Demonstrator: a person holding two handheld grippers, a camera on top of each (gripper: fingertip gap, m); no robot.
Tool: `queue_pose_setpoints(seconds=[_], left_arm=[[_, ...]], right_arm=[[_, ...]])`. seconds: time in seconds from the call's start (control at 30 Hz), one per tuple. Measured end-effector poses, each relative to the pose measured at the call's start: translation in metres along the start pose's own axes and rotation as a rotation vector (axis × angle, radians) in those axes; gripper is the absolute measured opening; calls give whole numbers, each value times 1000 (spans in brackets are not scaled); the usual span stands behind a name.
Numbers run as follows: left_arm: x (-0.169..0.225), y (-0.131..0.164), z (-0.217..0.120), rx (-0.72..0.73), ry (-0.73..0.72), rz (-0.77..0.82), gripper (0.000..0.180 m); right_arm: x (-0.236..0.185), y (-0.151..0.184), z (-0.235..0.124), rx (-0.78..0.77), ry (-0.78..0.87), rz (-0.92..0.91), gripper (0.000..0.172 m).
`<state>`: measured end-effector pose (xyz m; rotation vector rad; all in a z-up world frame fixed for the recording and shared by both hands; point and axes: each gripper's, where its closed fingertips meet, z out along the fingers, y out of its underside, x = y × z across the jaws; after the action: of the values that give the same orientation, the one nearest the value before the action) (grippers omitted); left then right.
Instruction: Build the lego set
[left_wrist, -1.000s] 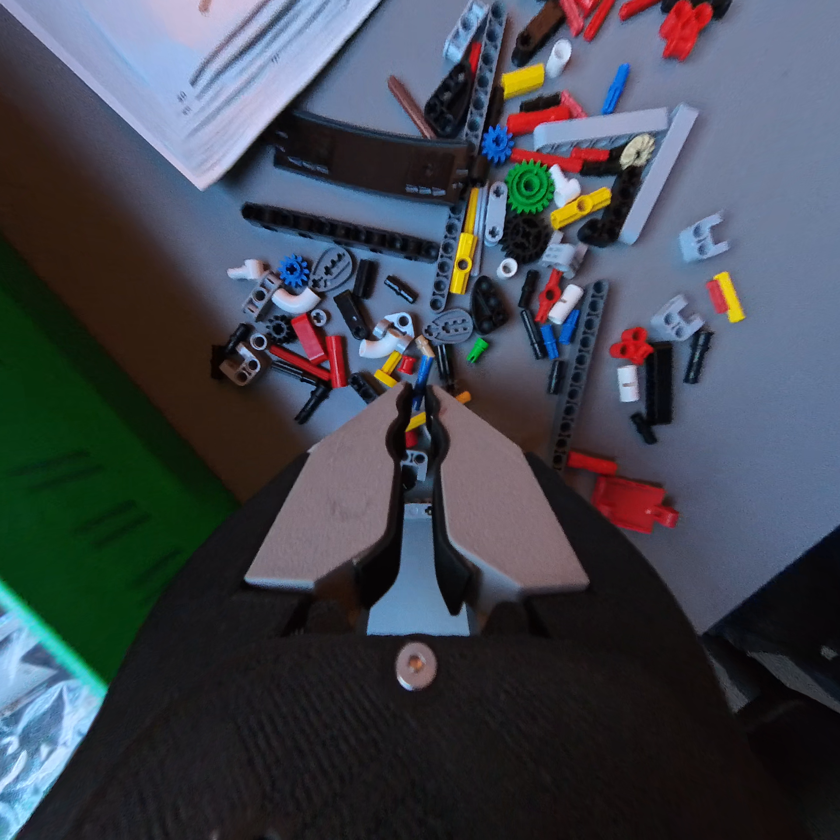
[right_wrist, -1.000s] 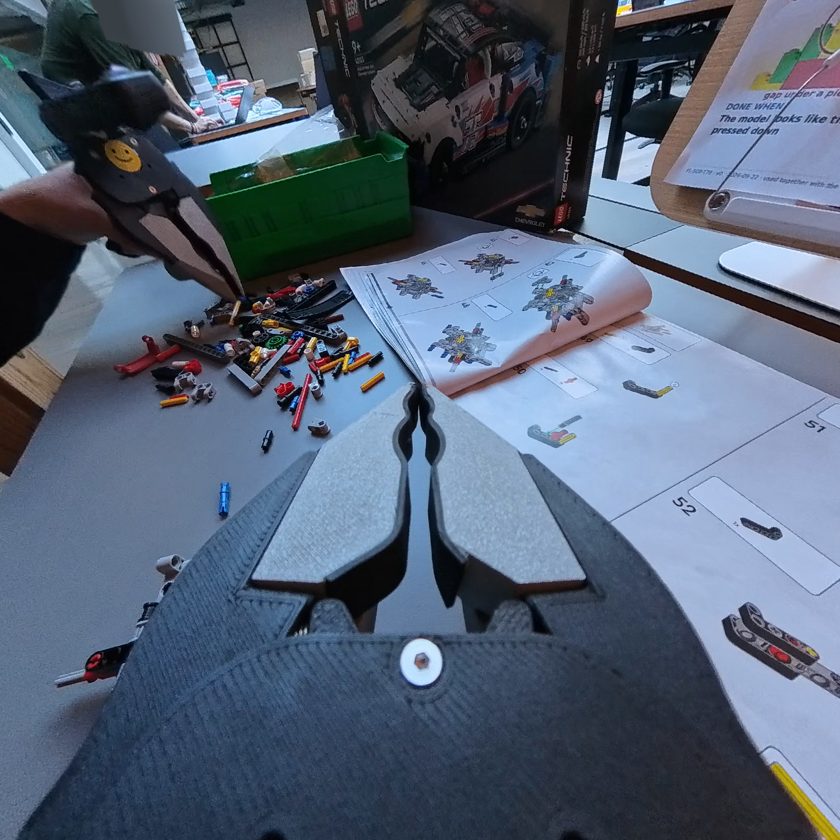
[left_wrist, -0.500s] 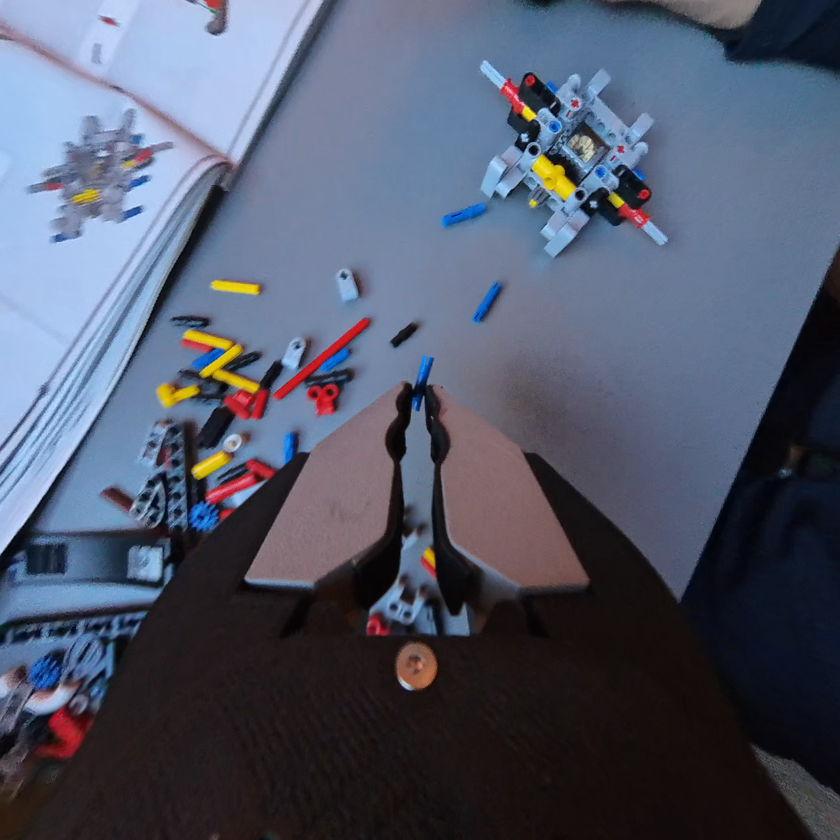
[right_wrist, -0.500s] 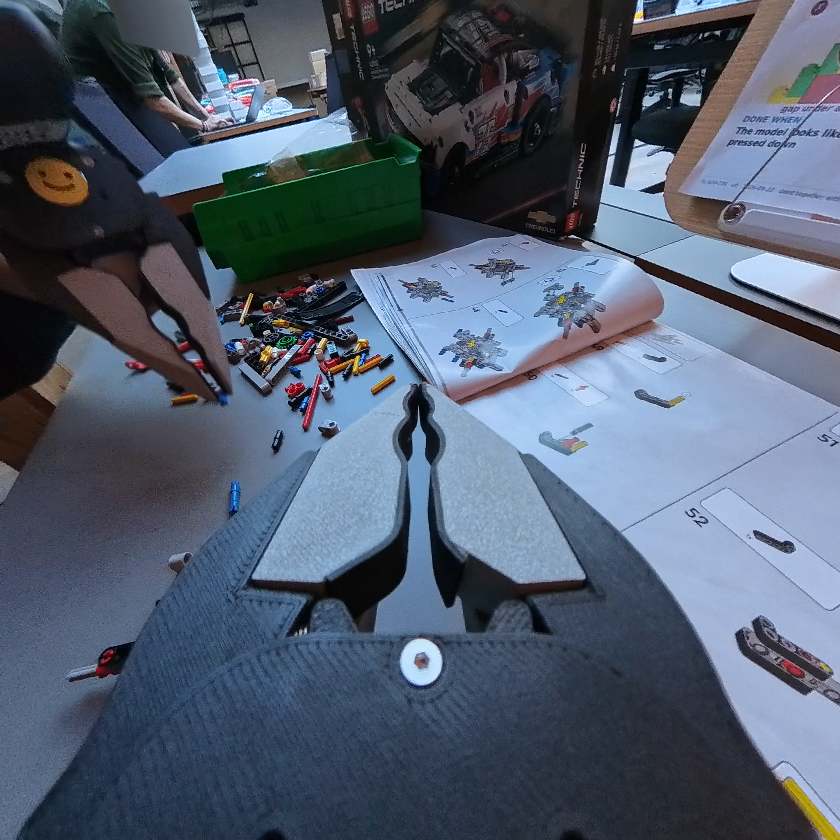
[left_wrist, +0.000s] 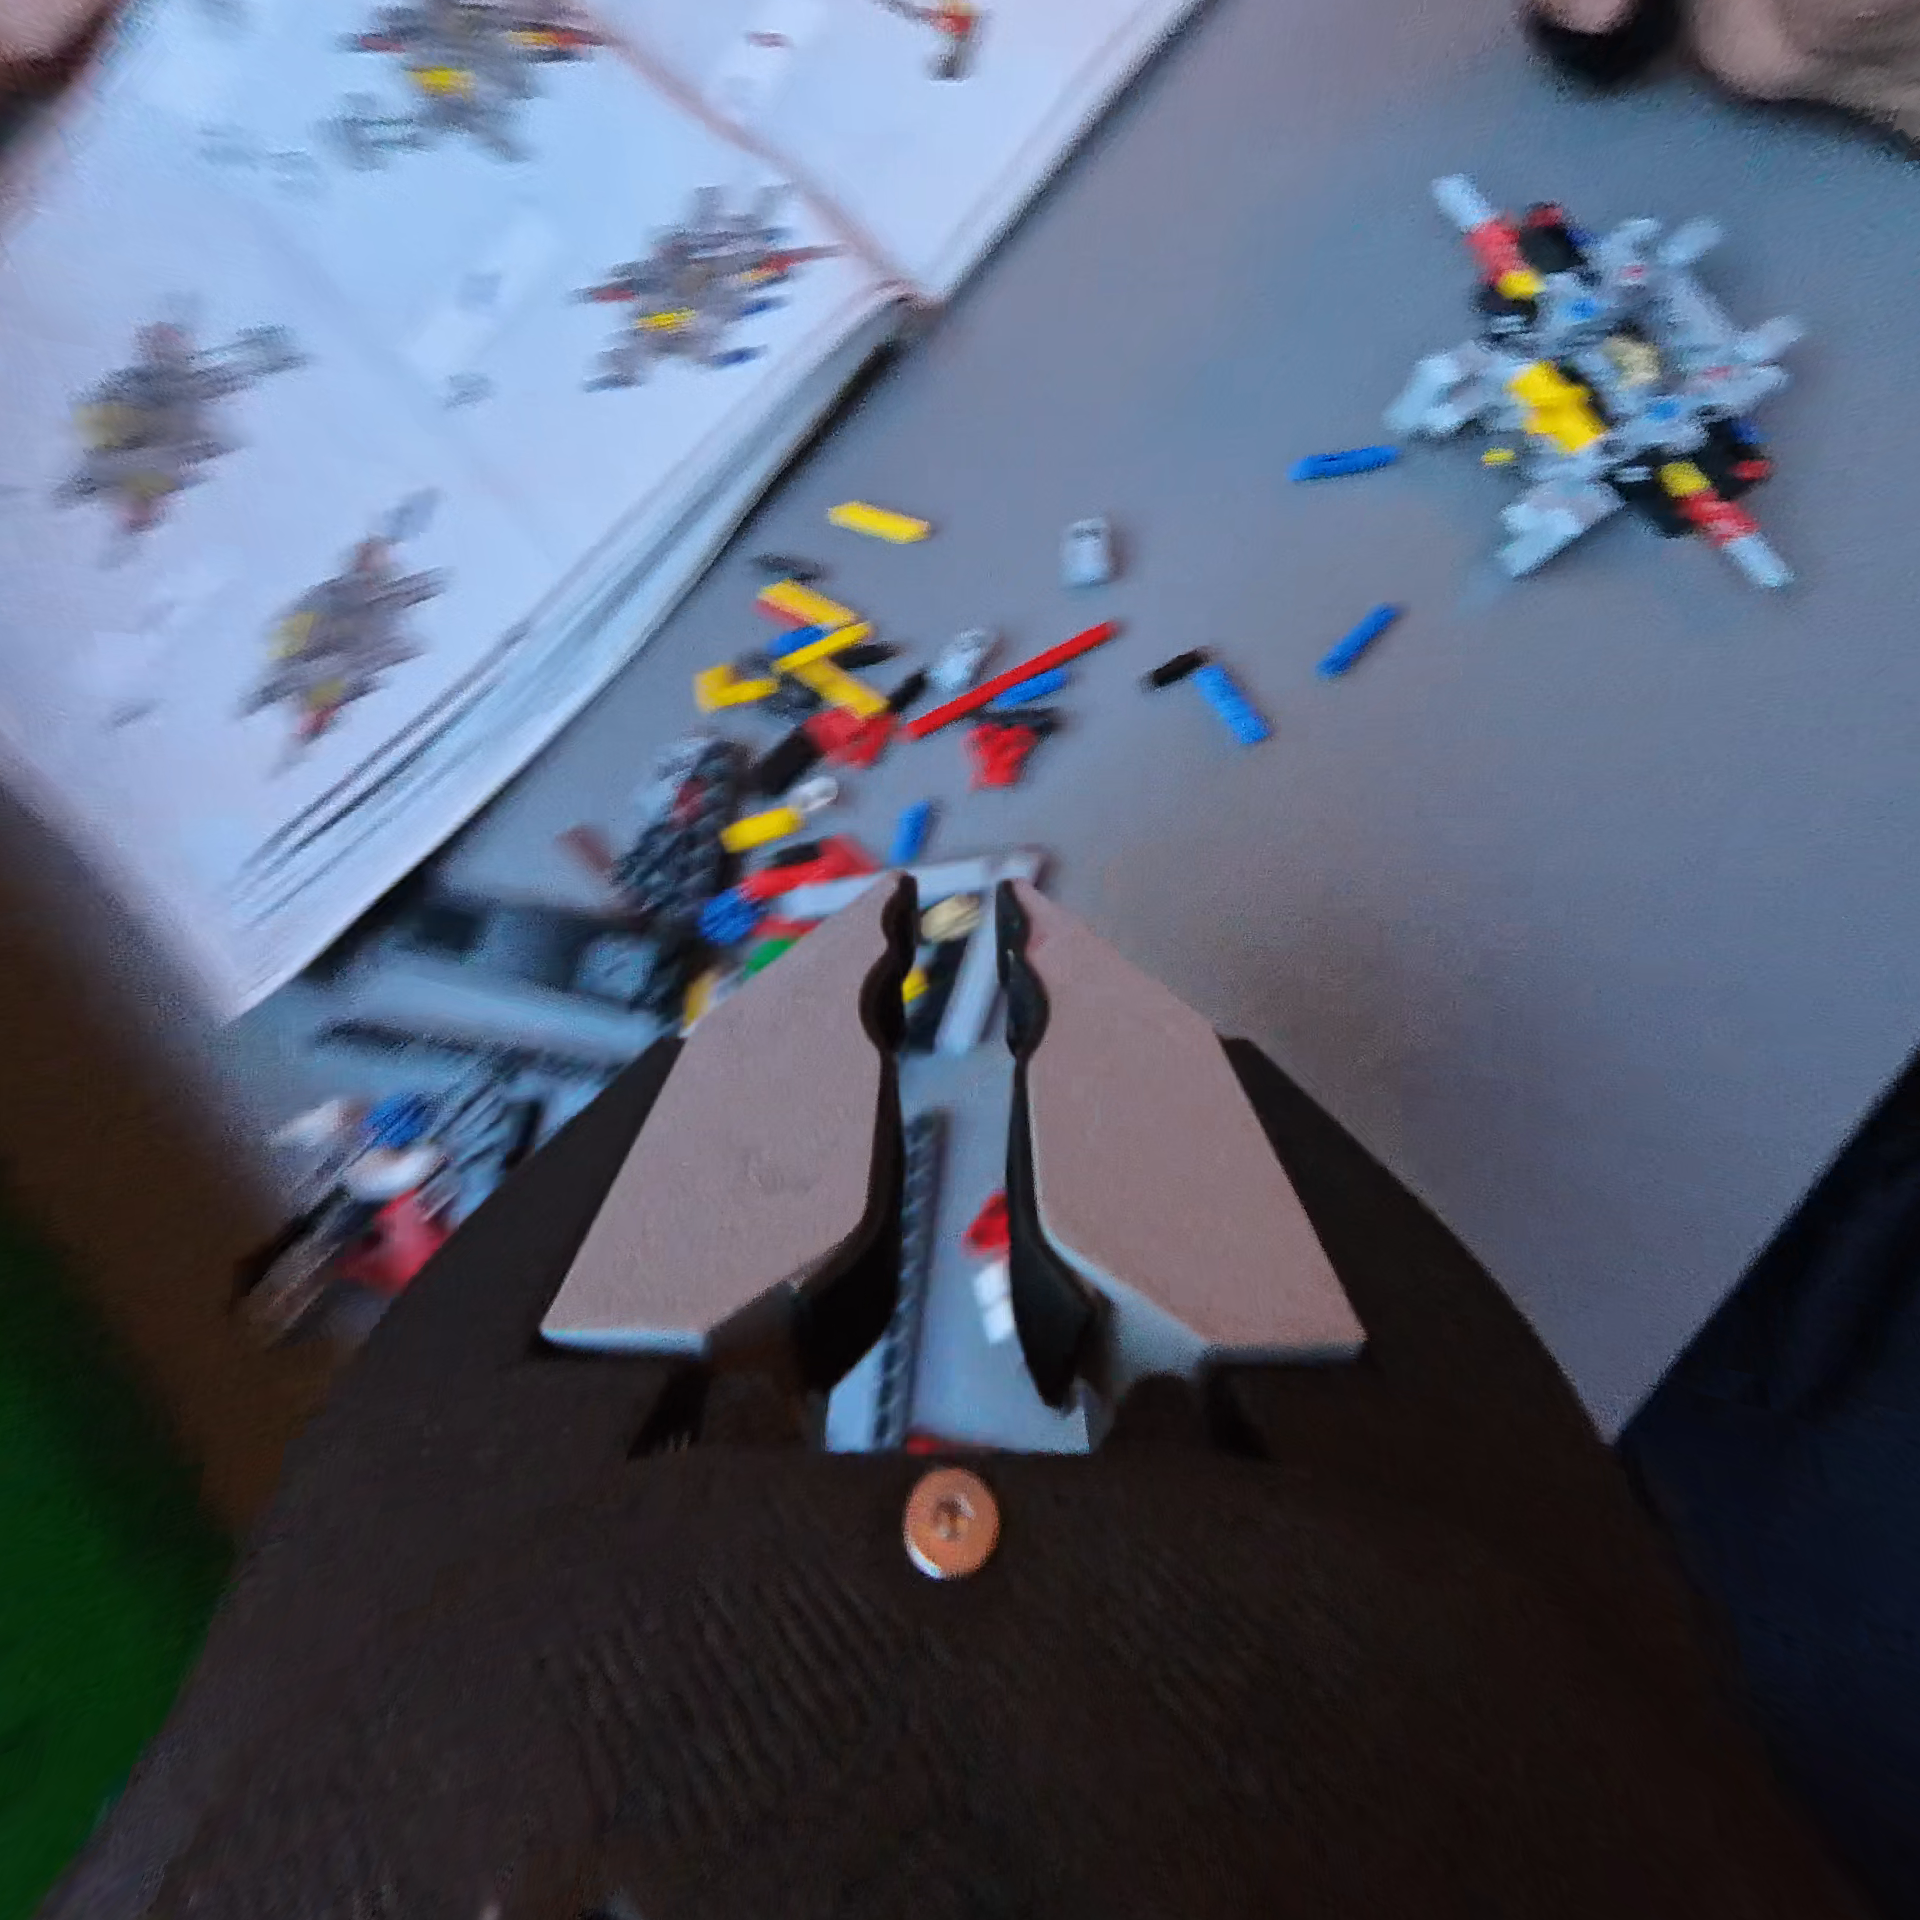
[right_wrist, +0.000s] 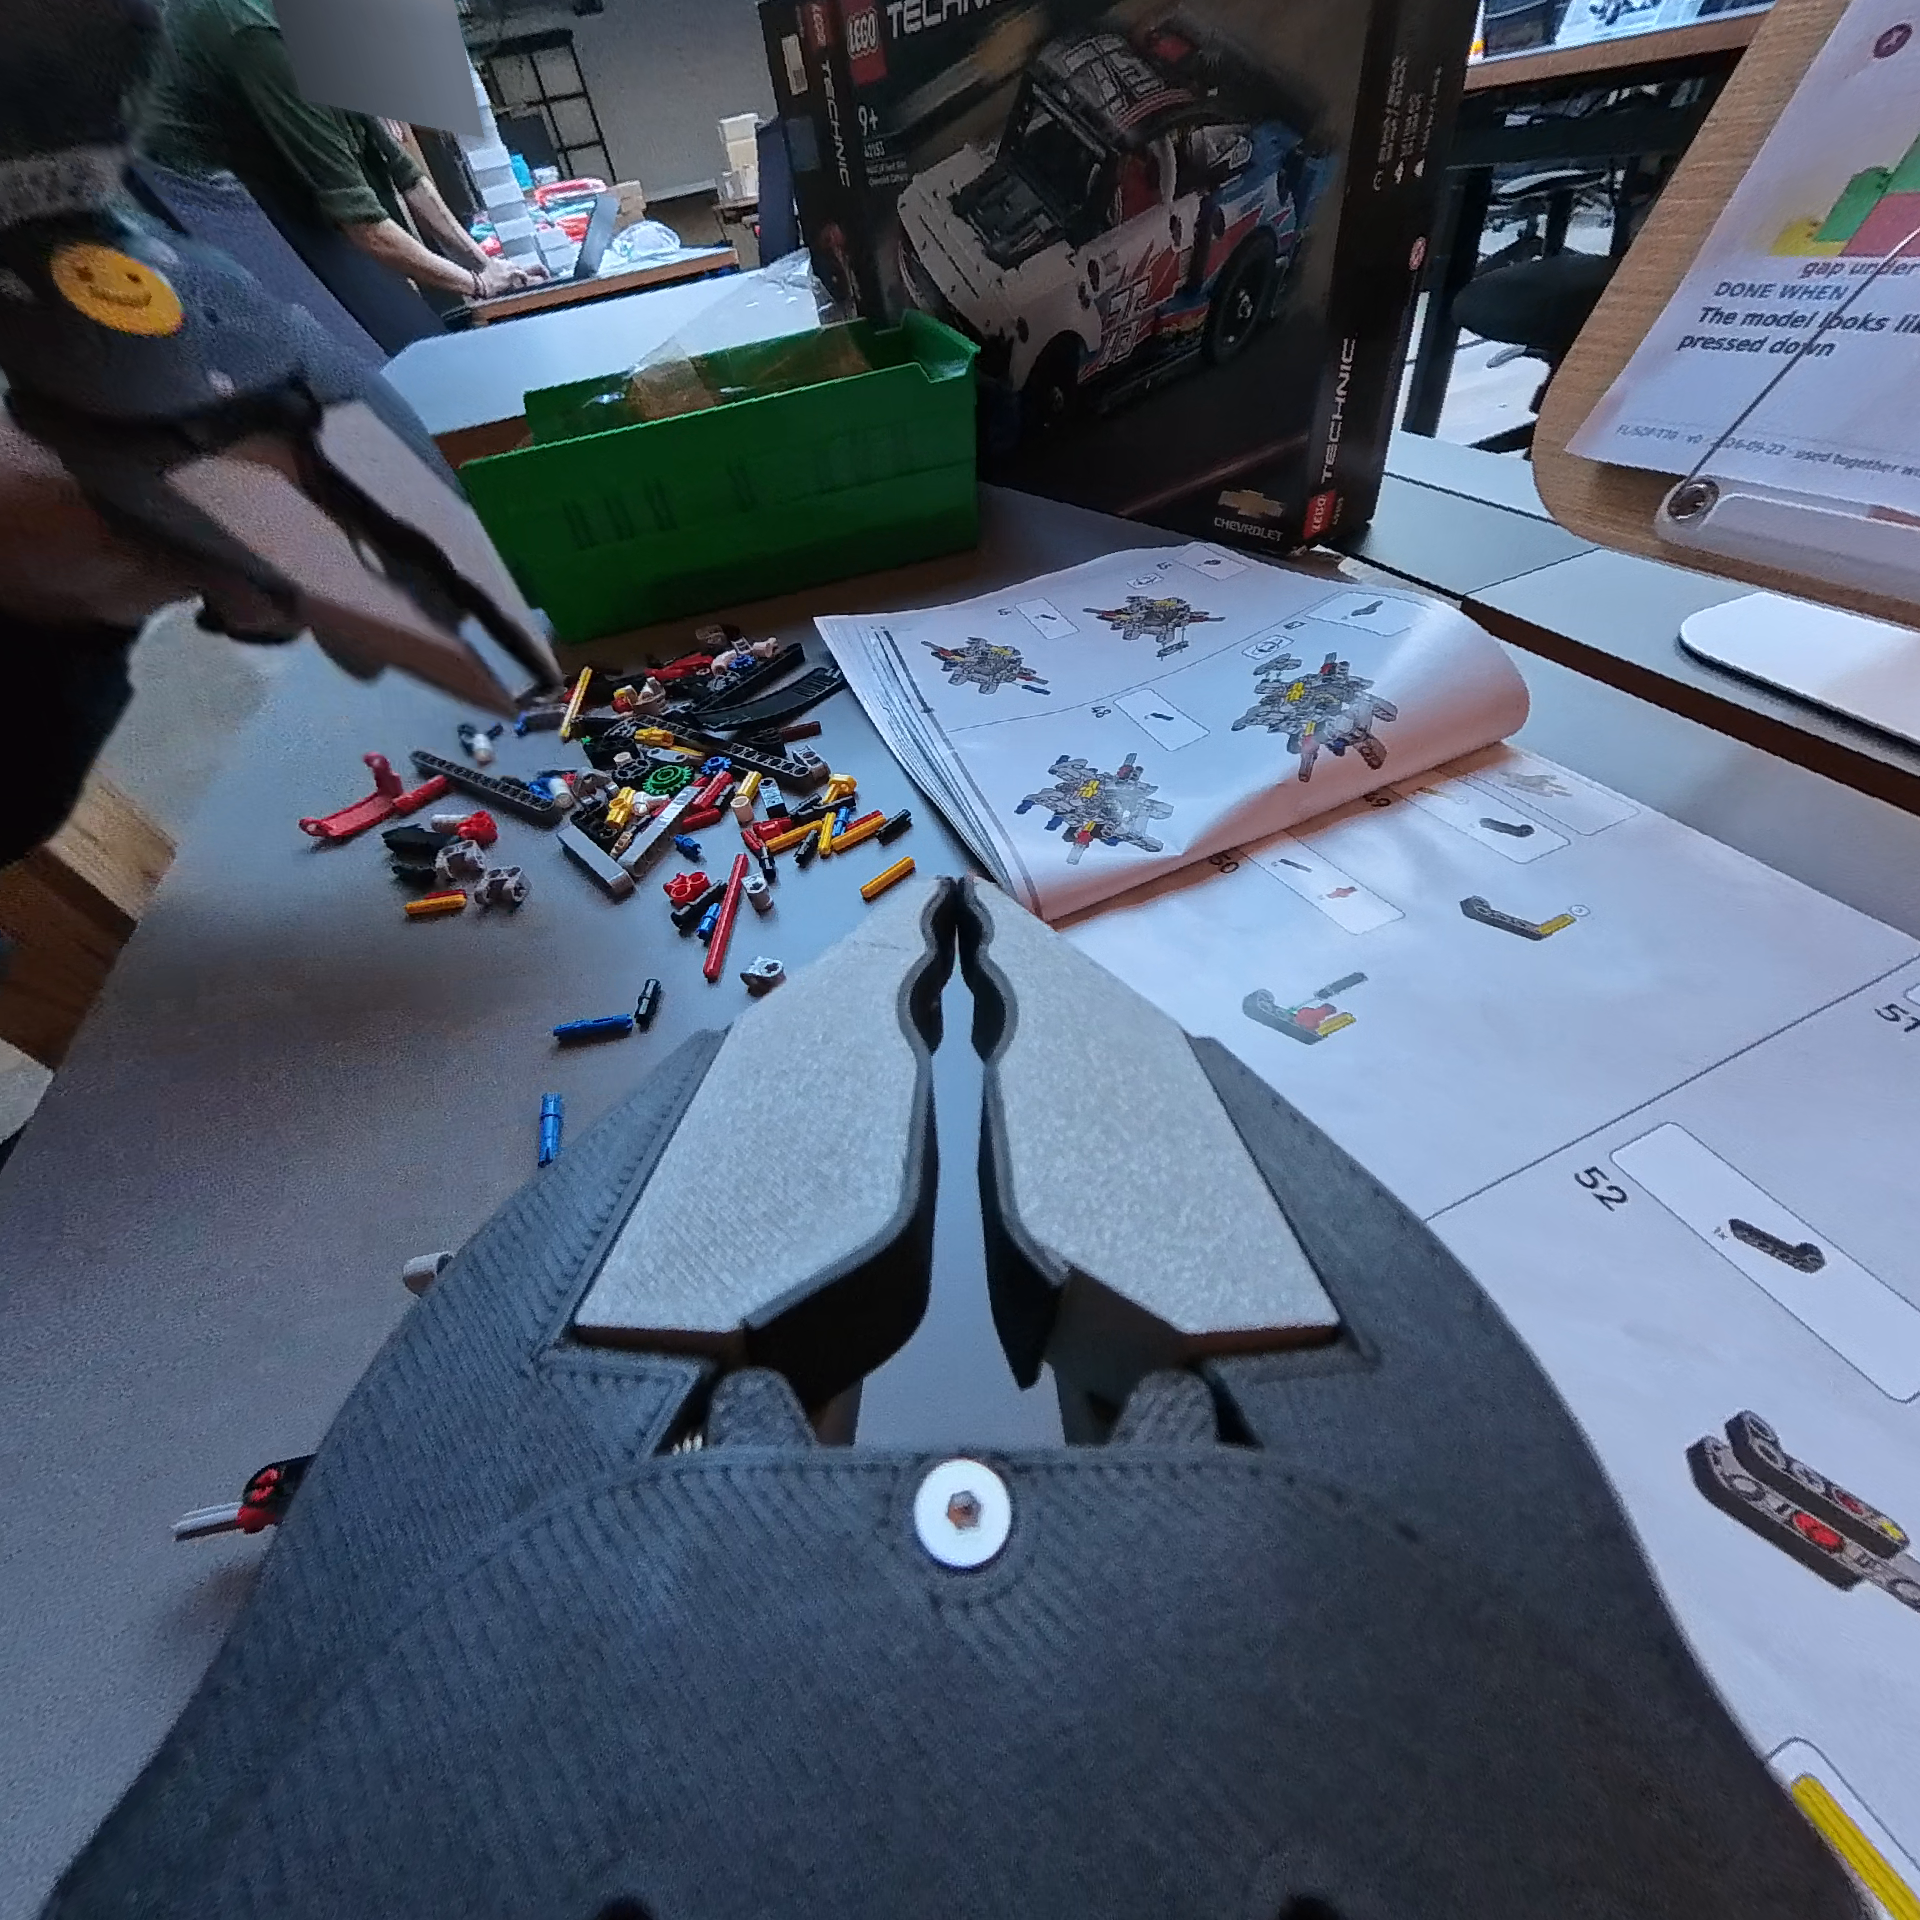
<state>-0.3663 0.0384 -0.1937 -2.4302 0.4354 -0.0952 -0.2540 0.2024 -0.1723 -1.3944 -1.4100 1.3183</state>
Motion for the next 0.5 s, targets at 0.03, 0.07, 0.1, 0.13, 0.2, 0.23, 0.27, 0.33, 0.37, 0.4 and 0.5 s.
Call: queue_pose_setpoints(seconds=[0.03, 0.07, 0.1, 0.13, 0.2, 0.23, 0.27, 0.33, 0.37, 0.4, 0.5], left_arm=[[-19, 6, -15, 14, -55, -29, 13], [-40, 12, -31, 37, -109, -67, 12], [-60, 17, -46, 68, -161, -111, 11], [-80, 23, -59, 99, -212, -155, 11], [-111, 33, -80, 145, -287, -218, 16], [-122, 35, -86, 170, -304, -235, 19], [-129, 35, -88, 188, -302, -245, 21], [-134, 32, -84, 195, -267, -244, 23], [-133, 30, -79, 187, -240, -227, 23], [-129, 29, -71, 172, -197, -199, 23], [-101, 30, -42, 91, -6, -116, 27]], right_arm=[[1, 0, 0, -1, 3, 2, 0], [2, 1, 0, -1, 6, 5, 0], [3, 1, -1, -1, 9, 7, 0], [5, 1, -1, -1, 12, 9, 0], [7, 2, -1, -5, 25, 9, 0], [10, 3, -1, -7, 34, 8, 0], [12, 4, -1, -9, 43, 7, 0], [17, 5, -2, -11, 59, 15, 0], [19, 5, -2, -11, 63, 23, 0], [21, 5, -2, -8, 68, 31, 0], [27, 3, -5, 5, 90, 46, 0]])
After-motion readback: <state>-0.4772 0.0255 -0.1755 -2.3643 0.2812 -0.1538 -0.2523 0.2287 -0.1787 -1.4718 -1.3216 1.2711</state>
